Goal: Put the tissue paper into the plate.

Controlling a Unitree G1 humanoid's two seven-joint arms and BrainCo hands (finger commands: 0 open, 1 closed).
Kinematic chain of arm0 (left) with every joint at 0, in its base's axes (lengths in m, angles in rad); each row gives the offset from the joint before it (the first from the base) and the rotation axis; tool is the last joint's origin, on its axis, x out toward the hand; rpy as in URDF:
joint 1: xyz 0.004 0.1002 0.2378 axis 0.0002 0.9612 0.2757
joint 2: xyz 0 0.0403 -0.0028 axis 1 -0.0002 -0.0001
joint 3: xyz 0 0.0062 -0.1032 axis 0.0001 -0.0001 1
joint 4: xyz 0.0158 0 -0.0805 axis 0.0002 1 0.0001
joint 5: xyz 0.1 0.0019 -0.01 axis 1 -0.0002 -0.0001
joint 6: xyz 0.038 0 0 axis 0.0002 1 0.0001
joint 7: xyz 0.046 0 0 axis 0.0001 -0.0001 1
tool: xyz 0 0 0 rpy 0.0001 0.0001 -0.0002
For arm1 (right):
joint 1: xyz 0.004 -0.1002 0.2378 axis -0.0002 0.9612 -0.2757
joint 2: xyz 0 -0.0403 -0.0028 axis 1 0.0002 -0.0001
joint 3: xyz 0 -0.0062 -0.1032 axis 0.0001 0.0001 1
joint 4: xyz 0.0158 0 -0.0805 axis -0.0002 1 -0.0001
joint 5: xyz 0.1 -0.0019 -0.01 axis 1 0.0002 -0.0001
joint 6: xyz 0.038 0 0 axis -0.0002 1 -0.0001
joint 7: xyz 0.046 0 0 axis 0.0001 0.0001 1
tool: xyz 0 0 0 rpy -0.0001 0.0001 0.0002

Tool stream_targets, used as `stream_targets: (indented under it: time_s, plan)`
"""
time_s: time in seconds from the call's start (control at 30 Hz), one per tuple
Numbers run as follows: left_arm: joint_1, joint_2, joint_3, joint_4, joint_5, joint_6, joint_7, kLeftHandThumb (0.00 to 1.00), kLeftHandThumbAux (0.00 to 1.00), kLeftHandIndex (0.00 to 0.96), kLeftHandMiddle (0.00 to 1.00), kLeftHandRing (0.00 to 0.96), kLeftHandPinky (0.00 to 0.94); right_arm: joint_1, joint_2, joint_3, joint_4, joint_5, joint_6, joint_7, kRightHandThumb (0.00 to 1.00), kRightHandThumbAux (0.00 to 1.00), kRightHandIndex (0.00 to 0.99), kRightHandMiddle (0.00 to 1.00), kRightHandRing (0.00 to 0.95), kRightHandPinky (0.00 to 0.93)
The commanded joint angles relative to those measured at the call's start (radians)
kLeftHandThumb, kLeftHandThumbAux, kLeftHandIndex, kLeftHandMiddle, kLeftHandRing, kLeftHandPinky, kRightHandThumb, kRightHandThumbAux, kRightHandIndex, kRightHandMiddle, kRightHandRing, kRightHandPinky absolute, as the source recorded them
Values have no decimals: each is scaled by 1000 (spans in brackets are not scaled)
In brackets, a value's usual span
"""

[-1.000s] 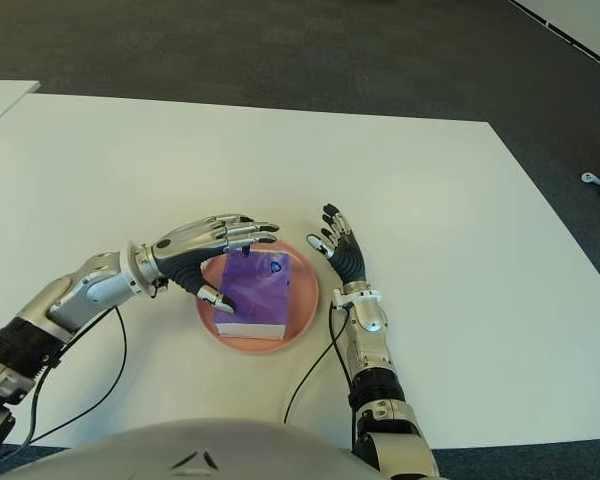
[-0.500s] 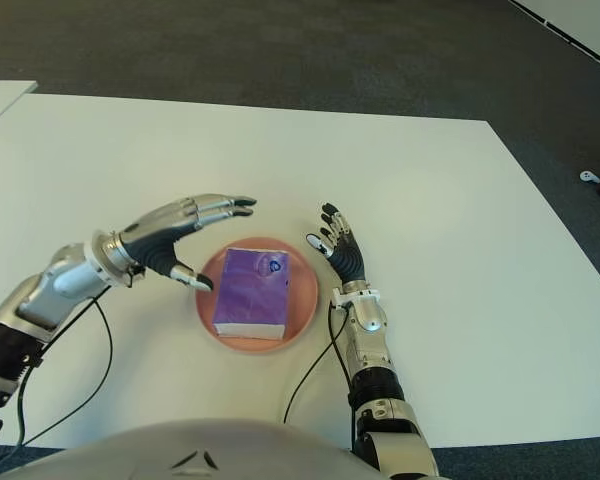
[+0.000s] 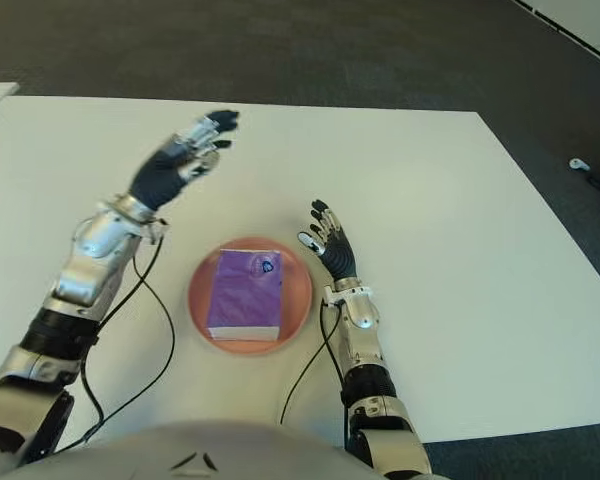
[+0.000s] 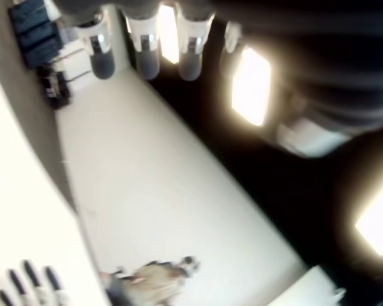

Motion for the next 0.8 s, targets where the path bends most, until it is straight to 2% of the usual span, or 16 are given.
stream_targets:
  time_s: [0.03,0.07,0.13,0.2,0.3,0.53,0.8]
  plan:
    - [114,7,156,43,-151,52,-47,35,286,0,0,0,0,124,13,2,108,-2,93,-8,0,564,0,0,0,0]
    - [103,-6,157,73,-131,43,-38,28,271,0,0,0,0,126,13,2,107,-2,94,-8,0,564,0,0,0,0]
    - [71,-47,159,235,-67,-26,-23,15,257,0,0,0,0,132,13,4,101,-2,95,-7,0,564,0,0,0,0]
    - [50,-70,161,338,-27,-73,-14,6,248,0,0,0,0,135,14,5,97,-2,96,-7,0,564,0,0,0,0]
    - [56,-102,146,475,69,-142,43,1,233,0,0,0,0,141,13,6,91,0,96,-2,0,565,0,0,0,0]
    - [110,-148,130,559,216,-237,152,0,223,0,0,0,0,136,14,-1,104,9,93,9,0,573,0,0,0,0]
    - [124,-195,139,670,274,-308,210,0,244,0,0,0,0,116,9,-9,152,3,69,14,0,579,0,0,0,0]
